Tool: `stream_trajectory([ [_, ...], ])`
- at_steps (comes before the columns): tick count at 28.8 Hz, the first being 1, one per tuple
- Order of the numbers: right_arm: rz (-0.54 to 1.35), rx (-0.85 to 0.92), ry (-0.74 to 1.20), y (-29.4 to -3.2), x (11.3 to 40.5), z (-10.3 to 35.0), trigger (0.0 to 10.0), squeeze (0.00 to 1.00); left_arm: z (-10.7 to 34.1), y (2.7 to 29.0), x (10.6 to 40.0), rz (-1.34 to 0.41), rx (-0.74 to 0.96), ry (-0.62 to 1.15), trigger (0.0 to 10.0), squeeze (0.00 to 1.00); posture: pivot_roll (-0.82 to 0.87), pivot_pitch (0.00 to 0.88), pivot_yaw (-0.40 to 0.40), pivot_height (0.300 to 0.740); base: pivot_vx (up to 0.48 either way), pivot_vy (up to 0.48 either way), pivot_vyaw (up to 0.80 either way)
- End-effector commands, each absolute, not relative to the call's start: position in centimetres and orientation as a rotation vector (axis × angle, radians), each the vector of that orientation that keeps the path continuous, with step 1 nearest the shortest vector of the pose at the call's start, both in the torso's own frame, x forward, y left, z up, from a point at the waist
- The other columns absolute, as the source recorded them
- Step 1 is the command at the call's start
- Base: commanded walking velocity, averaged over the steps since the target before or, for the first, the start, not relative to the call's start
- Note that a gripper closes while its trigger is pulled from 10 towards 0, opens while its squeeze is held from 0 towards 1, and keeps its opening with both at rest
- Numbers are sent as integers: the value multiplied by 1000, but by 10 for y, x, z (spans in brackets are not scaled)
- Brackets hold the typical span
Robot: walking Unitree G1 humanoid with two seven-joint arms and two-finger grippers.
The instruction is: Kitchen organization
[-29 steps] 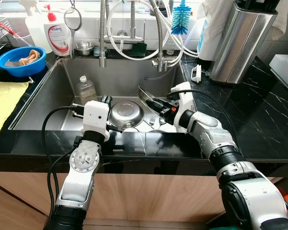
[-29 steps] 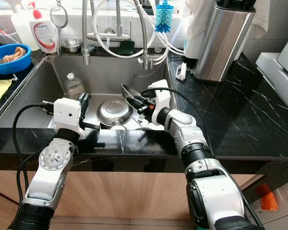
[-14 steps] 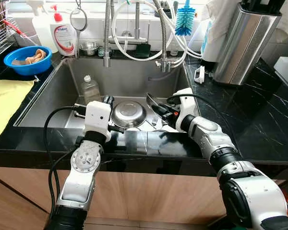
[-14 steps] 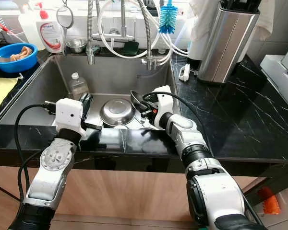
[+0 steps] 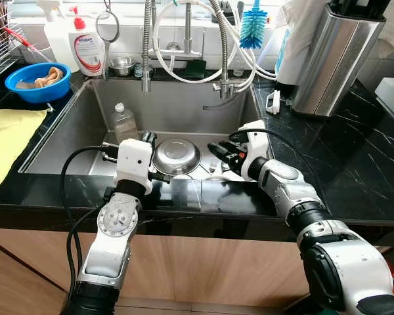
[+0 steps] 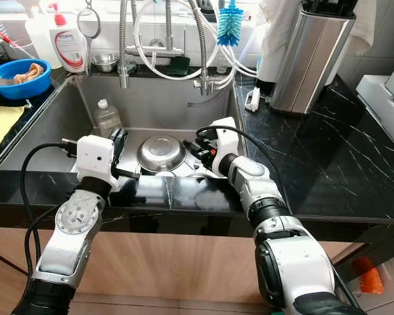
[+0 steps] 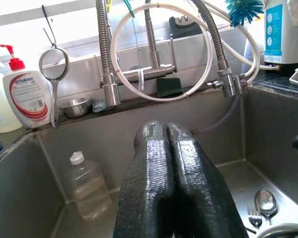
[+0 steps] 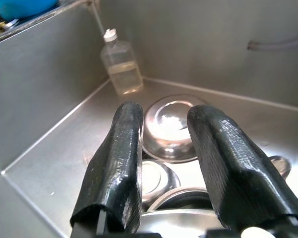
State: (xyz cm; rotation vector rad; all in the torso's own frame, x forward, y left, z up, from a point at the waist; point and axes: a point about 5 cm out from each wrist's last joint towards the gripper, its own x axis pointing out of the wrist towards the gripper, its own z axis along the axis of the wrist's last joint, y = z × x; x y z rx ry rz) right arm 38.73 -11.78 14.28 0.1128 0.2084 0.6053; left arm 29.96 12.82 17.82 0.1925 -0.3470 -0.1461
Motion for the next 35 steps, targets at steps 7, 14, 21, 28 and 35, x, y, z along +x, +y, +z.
stream_trajectory([
  [7, 555, -47, -199, -115, 382, 199, 10000, 0, 177, 143, 294, -50, 173, -360, 10000, 0, -120, 0, -31, 731, 0, 0, 0],
  [14, 465, -4, -384, -117, 336, 215, 10000, 0, 181, 149, 287, -6, 180, -384, 10000, 0, -127, 11, -35, 731, 0, 0, 0],
  [21, 386, -20, -416, -122, 308, 218, 10000, 0, 185, 148, 281, 3, 168, -401, 10000, 0, -139, 25, -33, 731, 0, 0, 0],
  [28, 345, -40, -406, -117, 310, 221, 10000, 0, 188, 141, 284, -21, 180, -417, 10000, 0, -135, 19, -33, 731, 0, 0, 800],
  [35, 376, -65, -404, -108, 307, 222, 10000, 0, 186, 144, 282, -12, 186, -407, 10000, 0, -126, 16, -33, 731, 0, 0, 800],
])
